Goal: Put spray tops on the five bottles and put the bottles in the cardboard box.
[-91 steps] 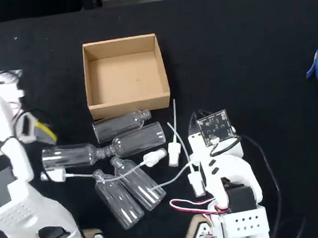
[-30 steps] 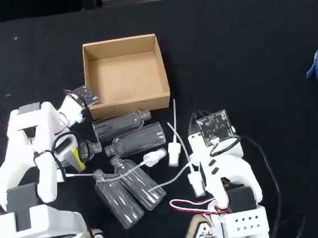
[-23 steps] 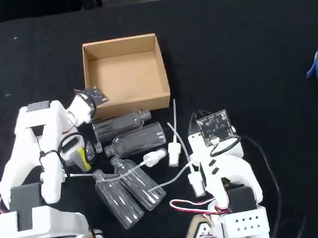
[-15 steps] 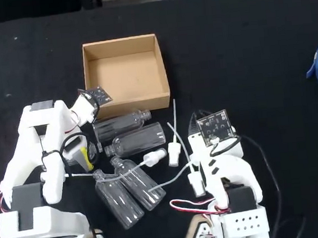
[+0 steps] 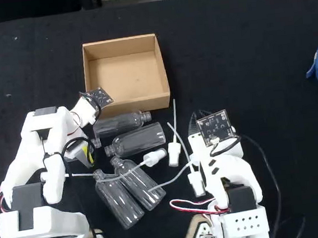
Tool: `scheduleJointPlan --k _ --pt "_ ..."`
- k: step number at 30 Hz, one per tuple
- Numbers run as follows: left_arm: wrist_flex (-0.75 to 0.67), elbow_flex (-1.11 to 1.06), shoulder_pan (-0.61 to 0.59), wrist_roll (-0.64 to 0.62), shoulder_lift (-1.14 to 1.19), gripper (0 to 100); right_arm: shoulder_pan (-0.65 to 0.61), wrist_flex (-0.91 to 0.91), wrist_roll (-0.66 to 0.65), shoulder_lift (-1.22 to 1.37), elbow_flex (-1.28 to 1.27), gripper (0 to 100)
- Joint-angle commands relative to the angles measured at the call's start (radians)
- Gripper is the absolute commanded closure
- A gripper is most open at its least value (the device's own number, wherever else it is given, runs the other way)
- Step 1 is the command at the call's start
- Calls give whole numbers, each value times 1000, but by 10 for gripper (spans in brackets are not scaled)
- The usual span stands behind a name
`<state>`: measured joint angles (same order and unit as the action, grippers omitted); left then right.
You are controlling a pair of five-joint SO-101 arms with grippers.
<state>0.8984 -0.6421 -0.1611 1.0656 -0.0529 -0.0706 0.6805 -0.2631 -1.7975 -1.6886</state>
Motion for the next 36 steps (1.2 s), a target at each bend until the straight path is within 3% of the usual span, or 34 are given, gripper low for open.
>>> scheduleJointPlan --k 1,9,12,18,25,31,36 --pt "-15 10 -1 -9 -15 777 12 -5 2 -68 5 983" --pt "-14 7 10 -9 -15 965 12 -5 0 -68 5 983" --pt "14 7 10 -9 -17 970 12 -5 0 -68 5 983" --pt "264 113 7 68 -17 971 12 -5 2 -68 5 983" --pt "605 415 -36 46 -17 971 12 -5 5 -67 5 983" --pt "632 593 -165 -180 -17 970 12 -5 5 -65 5 983" --pt "595 631 -383 -195 -5 970 12 17 5 -71 5 983"
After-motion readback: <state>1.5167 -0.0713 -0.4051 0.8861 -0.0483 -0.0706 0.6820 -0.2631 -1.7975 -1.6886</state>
